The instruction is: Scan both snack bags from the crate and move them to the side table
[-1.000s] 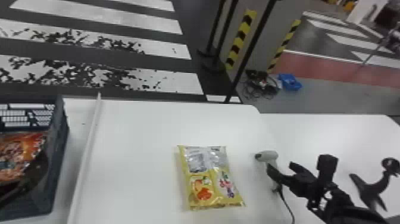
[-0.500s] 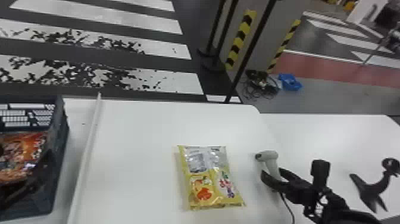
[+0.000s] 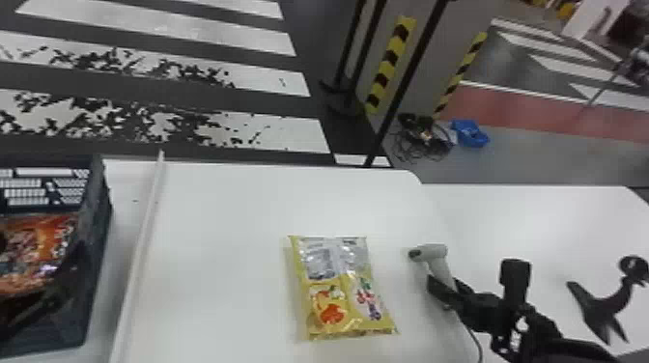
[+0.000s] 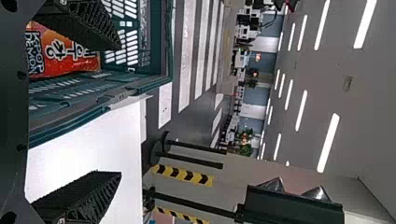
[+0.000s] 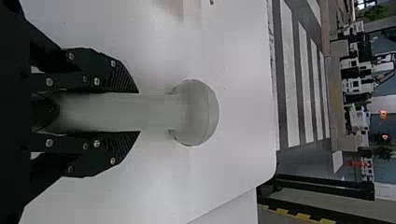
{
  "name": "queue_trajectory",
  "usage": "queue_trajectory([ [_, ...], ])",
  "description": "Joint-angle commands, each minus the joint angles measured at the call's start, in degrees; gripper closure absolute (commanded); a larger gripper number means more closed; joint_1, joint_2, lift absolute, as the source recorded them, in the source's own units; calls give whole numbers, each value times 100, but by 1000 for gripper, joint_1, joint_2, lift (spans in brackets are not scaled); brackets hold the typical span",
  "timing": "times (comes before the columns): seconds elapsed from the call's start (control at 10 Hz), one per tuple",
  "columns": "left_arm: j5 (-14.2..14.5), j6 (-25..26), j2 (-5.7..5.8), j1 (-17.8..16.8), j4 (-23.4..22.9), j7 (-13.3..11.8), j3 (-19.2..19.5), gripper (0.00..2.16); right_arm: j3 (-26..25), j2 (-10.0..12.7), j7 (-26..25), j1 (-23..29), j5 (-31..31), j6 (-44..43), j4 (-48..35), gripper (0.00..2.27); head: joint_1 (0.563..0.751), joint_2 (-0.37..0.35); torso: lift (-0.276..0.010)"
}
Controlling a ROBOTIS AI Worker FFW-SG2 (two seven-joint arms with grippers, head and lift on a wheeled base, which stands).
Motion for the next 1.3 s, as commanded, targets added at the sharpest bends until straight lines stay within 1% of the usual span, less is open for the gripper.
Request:
queue_trajectory([
  [0.0,0,0,8,6,-21,-3,1,36,-128,47,-207,297,-82,192,-599,2243,695,-350,-95],
  [0.1,0,-17,8,15,-29,-3,1,36,-269,91,-418,552,-196,491,-1144,2243,695,-350,-95],
  [0.2,0,-17,52,15,-47,5,1,36,-523,258,-787,938,-240,843,-1988,2243,695,-350,-95],
  [0.3,9,-17,122,15,-56,23,1,36,-734,478,-972,1228,-372,1300,-2831,2243,695,-350,-95],
  [0.4,17,-17,175,6,-56,32,18,36,-849,627,-1174,1483,-468,1792,-3640,2243,695,-350,-95],
  [0.5,35,-35,175,15,-64,32,9,36,-901,794,-1244,1650,-547,2196,-4290,2243,695,-350,-95],
  [0.6,0,-140,175,6,-64,76,-26,36,-875,996,-1280,1773,-556,2372,-4774,2243,695,-316,-95],
  [0.7,9,-158,210,6,-56,93,-26,36,-840,1207,-1341,1817,-565,2706,-5134,2243,695,-280,-95],
  [0.8,17,-140,254,6,-64,93,-26,36,-734,1383,-1350,1879,-565,2829,-5380,2243,695,-262,-95],
  [0.9,26,-140,263,6,-91,93,-26,36,-567,1550,-1359,1931,-521,2882,-5556,2243,695,-232,-95],
  [1.0,35,-140,280,6,-126,93,-26,36,-330,1664,-1350,1940,-380,2847,-5565,2243,695,-195,-95],
  [1.1,35,-140,298,6,-152,111,-34,36,-93,1691,-1350,1940,-161,2776,-5538,2243,695,-161,-95],
  [1.2,35,-158,333,41,-170,155,-26,36,48,1691,-1359,1923,-90,2706,-5451,2243,695,-148,-95],
])
